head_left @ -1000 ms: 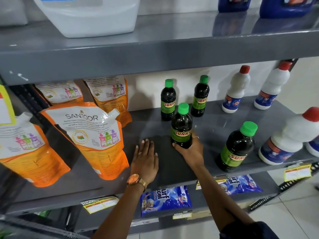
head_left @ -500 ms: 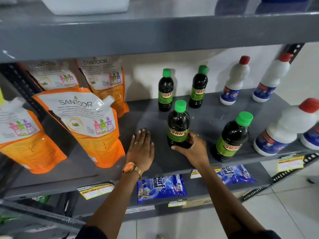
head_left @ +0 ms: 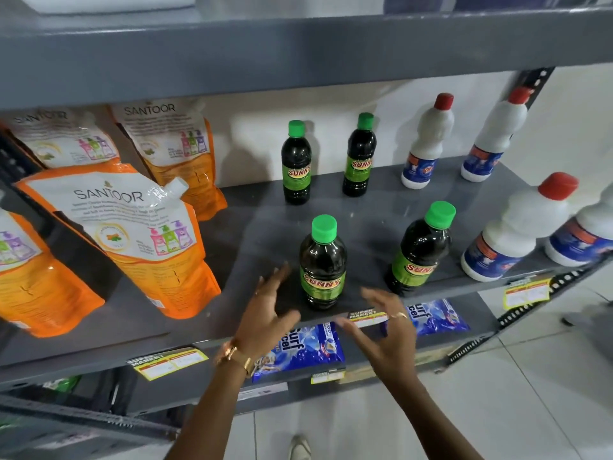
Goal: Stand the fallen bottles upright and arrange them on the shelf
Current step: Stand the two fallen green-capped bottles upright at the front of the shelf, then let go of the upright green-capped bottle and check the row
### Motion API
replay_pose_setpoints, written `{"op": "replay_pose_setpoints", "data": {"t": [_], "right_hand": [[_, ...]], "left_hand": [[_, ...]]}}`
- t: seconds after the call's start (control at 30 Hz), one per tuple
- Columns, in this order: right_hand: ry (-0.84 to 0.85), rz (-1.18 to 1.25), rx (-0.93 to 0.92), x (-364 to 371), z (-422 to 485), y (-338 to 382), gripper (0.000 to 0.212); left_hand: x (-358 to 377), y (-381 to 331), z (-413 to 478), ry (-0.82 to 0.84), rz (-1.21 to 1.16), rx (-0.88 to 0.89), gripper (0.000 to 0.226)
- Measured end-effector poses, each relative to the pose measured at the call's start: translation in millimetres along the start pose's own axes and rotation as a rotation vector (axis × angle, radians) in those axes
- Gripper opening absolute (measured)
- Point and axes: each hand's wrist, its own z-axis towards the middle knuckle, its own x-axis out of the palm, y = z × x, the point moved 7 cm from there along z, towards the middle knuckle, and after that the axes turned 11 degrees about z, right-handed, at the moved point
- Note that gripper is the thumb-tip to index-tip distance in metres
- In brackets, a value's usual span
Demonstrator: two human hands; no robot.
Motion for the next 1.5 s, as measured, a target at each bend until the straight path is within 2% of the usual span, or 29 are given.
{"op": "replay_pose_setpoints", "data": {"t": [0.07,0.13,0.2,0.23,0.3,0.37,0.5,0.6,0.9,1.0,1.07,1.13,1.2,1.23,1.3,1.4,1.43,1.5], "right_hand": [[-0.206,-0.009,0.0,-37,-10,-9,0.067],[-0.308,-0.015,0.107,-66,-3,-27,0.087],[-0.202,-0.035,0.21,-78,18,-45,0.107],[-0.114,-0.049,0.236,-79,30,-52,0.111],[0.027,-0.095,0.262,-77,47,-62,0.106],[0.08,-0.118,0.273,-78,53,-67,0.096],[0.087,-0.075,0.292,-80,52,-72,0.089],[0.095,-0.021,0.279,-82,55,-75,0.092],[0.129,0.025,0.175,-82,58,-71,0.08],[0.159,0.064,0.147,-85,54,-69,0.088],[0.124,0.108,0.146,-97,44,-68,0.084],[0.016,0.128,0.123,-124,30,-71,0.064],[-0.162,0.162,0.105,-163,18,-76,0.059],[-0.236,0.173,0.098,-181,18,-79,0.067],[-0.271,0.156,0.166,-204,31,-93,0.083],[-0.079,0.119,0.193,-211,64,-106,0.099],[-0.013,0.128,0.174,-207,73,-110,0.095],[0.029,0.103,0.152,-207,82,-115,0.071]], "left_hand": [[10,-14,-5,-0.006,0.069,0.004,0.097],[14,-20,-2,-0.041,0.125,-0.042,0.108],[16,-18,0,-0.103,0.132,-0.107,0.108],[15,-19,0,-0.139,0.145,-0.137,0.105],[13,-19,-1,-0.201,0.186,-0.19,0.1],[13,-23,-3,-0.221,0.151,-0.222,0.094],[12,-25,-7,-0.253,0.073,-0.239,0.089],[12,-28,-11,-0.288,0.093,-0.27,0.091],[17,-33,-18,-0.349,0.105,-0.3,0.088],[23,-36,-22,-0.363,0.096,-0.302,0.089],[28,-42,-33,-0.471,0.103,-0.287,0.098],[39,-59,-56,-0.654,0.157,-0.278,0.106],[64,-93,-77,-0.761,0.225,-0.189,0.095],[83,-110,-79,-0.734,0.209,-0.112,0.089],[118,-134,-66,-0.568,0.125,-0.004,0.083],[141,-142,-28,-0.437,-0.018,-0.053,0.095],[142,-138,-15,-0.418,-0.065,-0.094,0.099],[143,-136,7,-0.394,-0.099,-0.137,0.098]]}}
